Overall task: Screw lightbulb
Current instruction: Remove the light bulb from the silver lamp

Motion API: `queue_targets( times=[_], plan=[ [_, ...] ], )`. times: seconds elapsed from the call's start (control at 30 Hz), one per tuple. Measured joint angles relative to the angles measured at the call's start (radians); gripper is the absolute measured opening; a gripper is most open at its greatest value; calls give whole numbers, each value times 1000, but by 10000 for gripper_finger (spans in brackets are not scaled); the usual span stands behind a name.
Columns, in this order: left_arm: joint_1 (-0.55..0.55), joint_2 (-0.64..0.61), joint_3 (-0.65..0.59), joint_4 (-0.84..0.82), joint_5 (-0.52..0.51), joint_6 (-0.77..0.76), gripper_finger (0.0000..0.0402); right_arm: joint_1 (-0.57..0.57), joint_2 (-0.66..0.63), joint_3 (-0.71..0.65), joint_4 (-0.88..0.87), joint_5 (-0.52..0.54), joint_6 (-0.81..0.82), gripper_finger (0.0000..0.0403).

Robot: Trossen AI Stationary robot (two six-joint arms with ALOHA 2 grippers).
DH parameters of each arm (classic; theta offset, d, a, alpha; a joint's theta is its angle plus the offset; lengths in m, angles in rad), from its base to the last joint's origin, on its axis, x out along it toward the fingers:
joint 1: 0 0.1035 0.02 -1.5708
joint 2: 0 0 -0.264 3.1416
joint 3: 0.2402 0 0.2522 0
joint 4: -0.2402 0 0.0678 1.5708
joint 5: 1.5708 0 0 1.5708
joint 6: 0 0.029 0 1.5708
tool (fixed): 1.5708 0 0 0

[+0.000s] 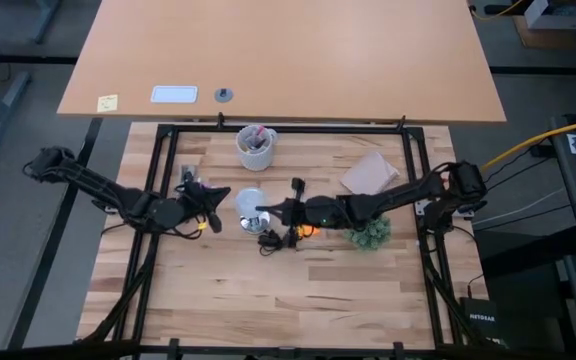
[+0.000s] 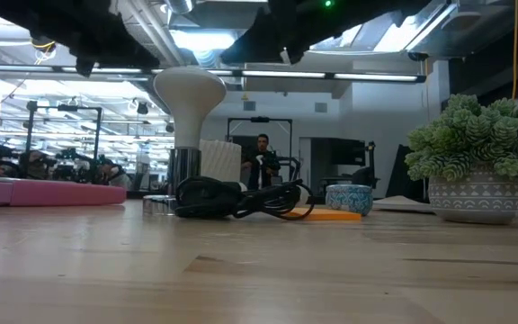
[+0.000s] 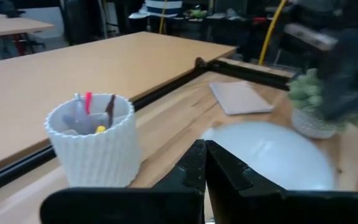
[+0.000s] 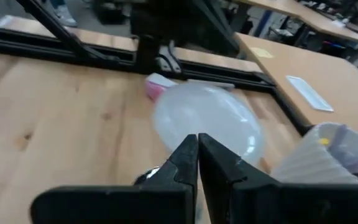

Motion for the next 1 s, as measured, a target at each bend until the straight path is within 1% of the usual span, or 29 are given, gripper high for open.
queue_targets(
  times=[0.07,0.17,0.33,0.43,0.67,0.87,1.0],
  plan=[
    [21,3,0,-13,4,-4,0,17,0,0,1,3,17,19],
    [52,17,0,-10,35,-5,0,34,4,0,2,5,21,19],
    [92,57,0,-5,107,-12,0,31,32,-1,16,0,62,19],
    [101,83,0,1,124,-13,0,31,52,-1,17,4,65,19],
    [99,120,0,25,162,-19,0,23,102,-1,42,22,65,19],
    [83,117,0,20,165,-37,0,-6,104,-1,34,31,64,19],
    [60,116,0,13,171,-66,0,-37,104,-2,0,39,66,19]
  ],
)
